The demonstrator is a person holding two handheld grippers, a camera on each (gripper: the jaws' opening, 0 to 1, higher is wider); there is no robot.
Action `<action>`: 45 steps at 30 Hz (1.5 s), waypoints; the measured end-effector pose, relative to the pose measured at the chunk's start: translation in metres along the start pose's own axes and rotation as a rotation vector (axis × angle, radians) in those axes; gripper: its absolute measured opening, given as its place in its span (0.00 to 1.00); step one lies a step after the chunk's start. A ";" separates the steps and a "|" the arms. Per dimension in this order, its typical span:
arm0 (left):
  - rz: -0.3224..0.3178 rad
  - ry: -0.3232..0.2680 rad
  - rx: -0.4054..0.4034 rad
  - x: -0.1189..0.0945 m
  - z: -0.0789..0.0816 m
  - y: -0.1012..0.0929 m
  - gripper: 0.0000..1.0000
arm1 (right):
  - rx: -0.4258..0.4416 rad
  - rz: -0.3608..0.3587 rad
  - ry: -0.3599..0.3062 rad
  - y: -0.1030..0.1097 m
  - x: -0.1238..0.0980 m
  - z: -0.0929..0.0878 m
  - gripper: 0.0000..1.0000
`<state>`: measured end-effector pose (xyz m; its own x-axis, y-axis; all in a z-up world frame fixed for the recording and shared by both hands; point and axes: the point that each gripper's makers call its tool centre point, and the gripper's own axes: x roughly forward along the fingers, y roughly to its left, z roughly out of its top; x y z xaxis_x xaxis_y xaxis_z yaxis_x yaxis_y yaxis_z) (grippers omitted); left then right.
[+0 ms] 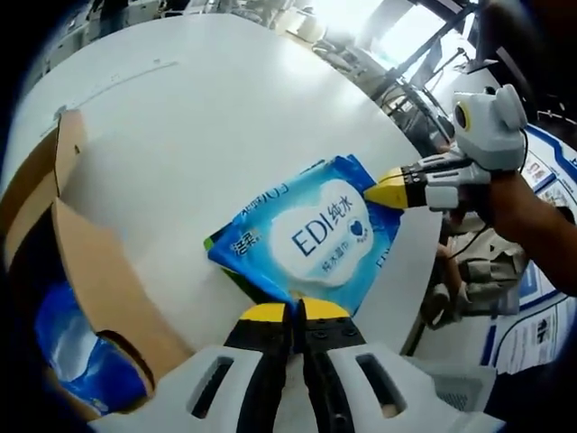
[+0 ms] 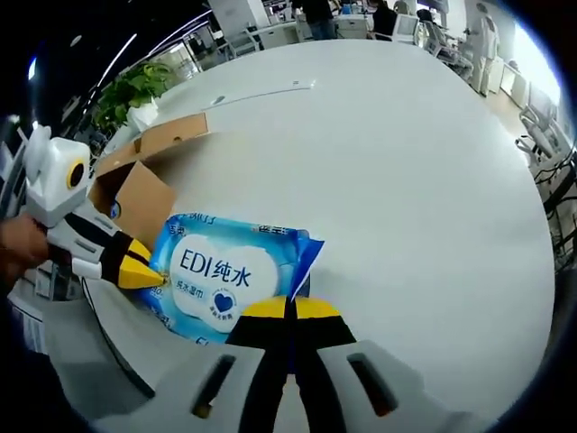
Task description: Operate the shoe box by opening the lid, removing the specified soft item, and placing it in the target area until the item is outside and the box remains undamaged.
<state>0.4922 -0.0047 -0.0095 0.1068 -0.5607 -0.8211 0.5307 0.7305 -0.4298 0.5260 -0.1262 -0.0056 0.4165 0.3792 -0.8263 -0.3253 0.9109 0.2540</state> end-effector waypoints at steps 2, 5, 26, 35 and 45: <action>-0.002 0.007 0.010 0.001 -0.001 0.000 0.02 | 0.008 0.003 -0.004 0.000 0.000 0.001 0.00; 0.000 0.007 0.018 0.001 -0.001 0.000 0.02 | 0.015 0.008 -0.002 0.000 0.000 0.001 0.00; 0.010 -0.028 0.023 -0.016 0.002 -0.005 0.10 | 0.026 0.017 -0.048 0.005 -0.008 0.007 0.17; 0.007 -0.077 0.038 -0.038 0.008 -0.013 0.11 | 0.014 0.003 -0.084 0.007 -0.024 0.018 0.18; 0.030 -0.131 0.038 -0.061 0.009 -0.009 0.20 | -0.009 -0.005 -0.111 0.021 -0.037 0.027 0.18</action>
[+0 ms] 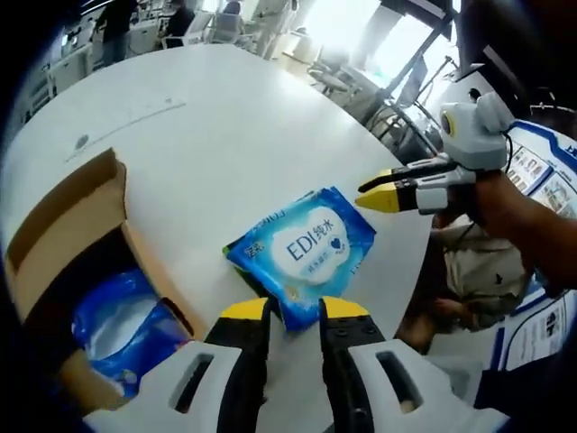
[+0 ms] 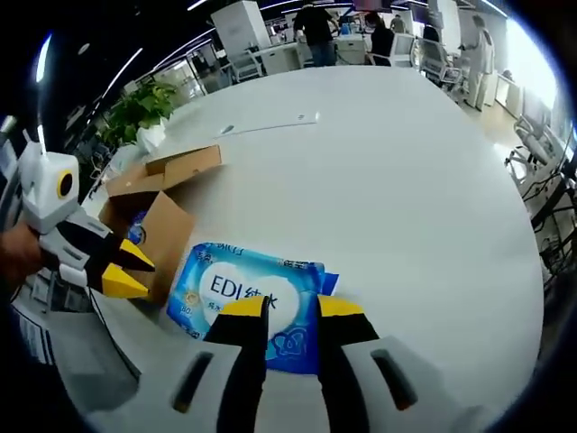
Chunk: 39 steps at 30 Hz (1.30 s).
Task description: Operate the shoe box by opening the lid, removing the specified soft item, and placing it in the target area until the item is outside and the box remains undamaged.
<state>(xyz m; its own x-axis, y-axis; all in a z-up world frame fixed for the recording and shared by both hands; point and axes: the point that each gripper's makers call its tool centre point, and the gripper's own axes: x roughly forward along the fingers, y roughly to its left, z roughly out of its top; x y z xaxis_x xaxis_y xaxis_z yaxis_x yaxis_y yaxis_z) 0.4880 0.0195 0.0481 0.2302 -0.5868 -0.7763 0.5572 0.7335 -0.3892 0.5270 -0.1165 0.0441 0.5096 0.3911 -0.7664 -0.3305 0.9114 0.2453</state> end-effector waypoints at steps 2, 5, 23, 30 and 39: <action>0.006 -0.006 0.003 -0.005 -0.001 0.001 0.21 | -0.004 -0.001 -0.002 0.003 -0.002 0.002 0.18; 0.014 -0.023 -0.004 -0.012 0.000 0.004 0.24 | -0.010 -0.003 -0.011 0.008 -0.006 0.005 0.19; 0.054 -0.104 -0.025 -0.054 0.001 0.030 0.30 | -0.073 -0.001 -0.037 0.045 -0.012 0.026 0.22; 0.084 -0.128 -0.051 -0.076 -0.010 0.050 0.31 | -0.123 0.036 -0.045 0.081 -0.004 0.040 0.23; 0.121 -0.156 -0.090 -0.105 -0.024 0.077 0.32 | -0.179 0.085 -0.048 0.128 0.009 0.054 0.22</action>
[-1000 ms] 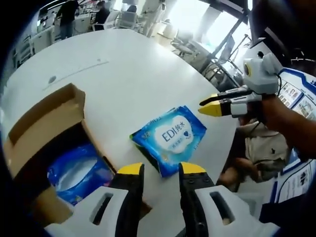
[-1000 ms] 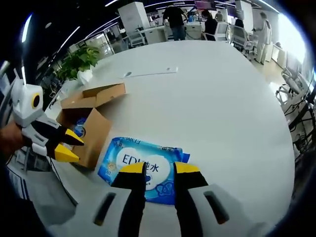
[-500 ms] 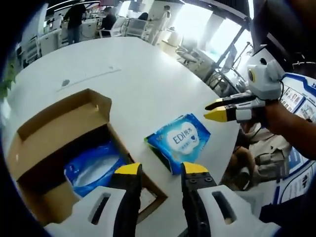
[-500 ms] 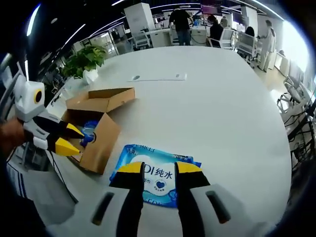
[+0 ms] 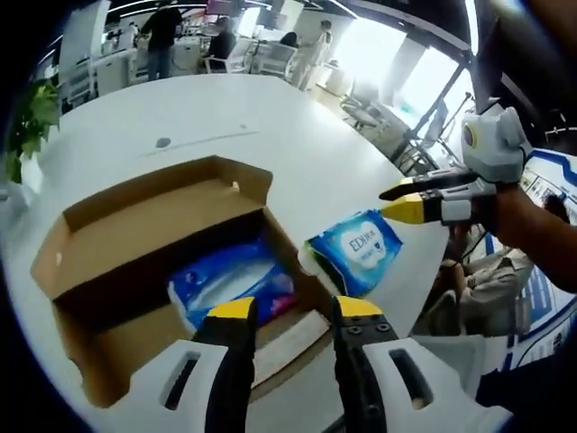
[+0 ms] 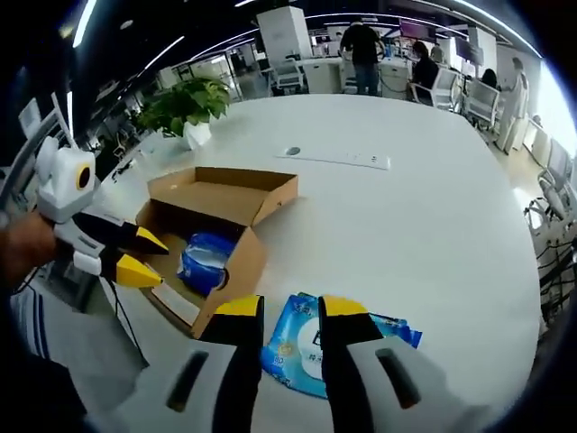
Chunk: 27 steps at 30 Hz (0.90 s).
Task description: Operate the shoe box by opening the lid, removing the specified soft item, and placing it in the target area until the item is outside and the box remains undamaged.
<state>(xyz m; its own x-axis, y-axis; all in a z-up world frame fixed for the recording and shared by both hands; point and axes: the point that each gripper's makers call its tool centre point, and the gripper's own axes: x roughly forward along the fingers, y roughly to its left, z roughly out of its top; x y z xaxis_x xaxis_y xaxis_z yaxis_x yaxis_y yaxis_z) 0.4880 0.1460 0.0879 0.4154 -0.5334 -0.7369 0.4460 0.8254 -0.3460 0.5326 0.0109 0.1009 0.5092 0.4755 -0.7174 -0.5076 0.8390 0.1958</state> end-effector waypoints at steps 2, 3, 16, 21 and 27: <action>0.007 -0.009 -0.012 -0.006 0.000 0.007 0.32 | -0.010 0.010 -0.004 0.009 0.003 0.005 0.22; 0.011 -0.010 -0.009 -0.008 0.000 0.010 0.32 | -0.013 0.013 -0.003 0.012 0.005 0.006 0.22; 0.055 -0.026 -0.051 -0.029 -0.013 0.047 0.32 | -0.092 0.068 0.011 0.057 0.031 0.024 0.20; 0.068 -0.020 -0.064 -0.029 -0.017 0.060 0.32 | -0.128 0.082 0.028 0.071 0.043 0.026 0.20; 0.074 -0.010 -0.081 -0.020 -0.019 0.070 0.31 | -0.194 0.088 0.065 0.079 0.062 0.026 0.18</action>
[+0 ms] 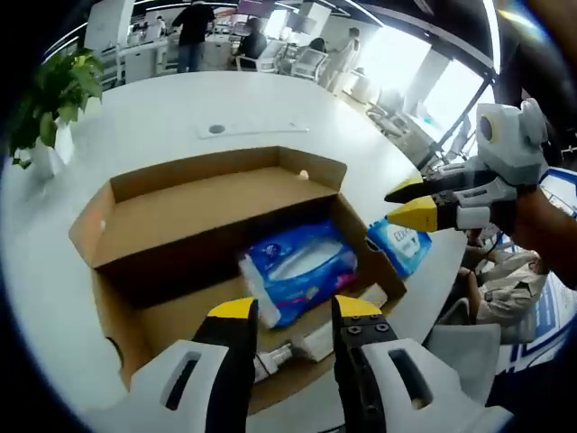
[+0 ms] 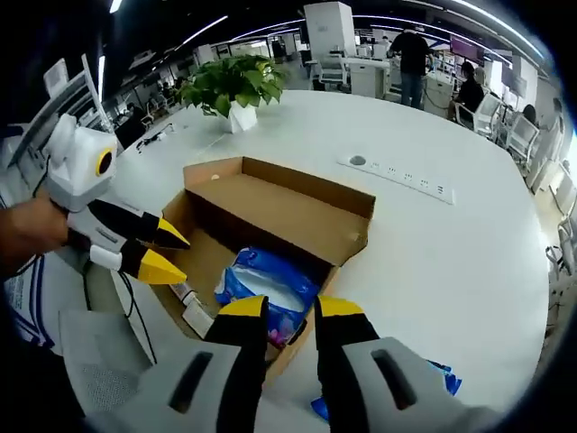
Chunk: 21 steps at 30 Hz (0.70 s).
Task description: Operate the shoe box by opening the lid, removing the specified soft item, and placing it in the target area until the item is outside and the box remains undamaged.
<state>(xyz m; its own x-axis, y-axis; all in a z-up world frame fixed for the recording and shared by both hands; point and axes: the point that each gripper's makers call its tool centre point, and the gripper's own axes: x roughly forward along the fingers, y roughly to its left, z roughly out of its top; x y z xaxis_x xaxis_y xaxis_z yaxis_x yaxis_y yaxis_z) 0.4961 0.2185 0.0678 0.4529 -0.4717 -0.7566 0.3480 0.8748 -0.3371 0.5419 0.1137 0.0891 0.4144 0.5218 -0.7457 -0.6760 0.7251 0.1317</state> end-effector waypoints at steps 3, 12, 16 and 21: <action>-0.004 0.008 -0.006 0.006 0.000 0.002 0.31 | -0.025 0.006 0.017 0.002 0.009 0.000 0.17; -0.009 0.021 -0.013 0.015 -0.003 0.008 0.31 | -0.105 0.026 0.089 0.006 0.041 -0.010 0.17; -0.011 0.030 -0.017 0.018 -0.006 0.011 0.31 | -0.187 0.012 0.132 0.003 0.052 -0.016 0.15; -0.013 0.035 -0.026 0.020 -0.008 0.015 0.30 | -0.226 0.017 0.166 0.004 0.065 -0.020 0.12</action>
<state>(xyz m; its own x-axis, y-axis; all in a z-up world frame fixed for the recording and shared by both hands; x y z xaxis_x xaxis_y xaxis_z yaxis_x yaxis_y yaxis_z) 0.5043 0.2233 0.0429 0.4192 -0.4796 -0.7709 0.3318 0.8713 -0.3616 0.5545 0.1415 0.0284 0.3085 0.4388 -0.8440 -0.8085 0.5883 0.0103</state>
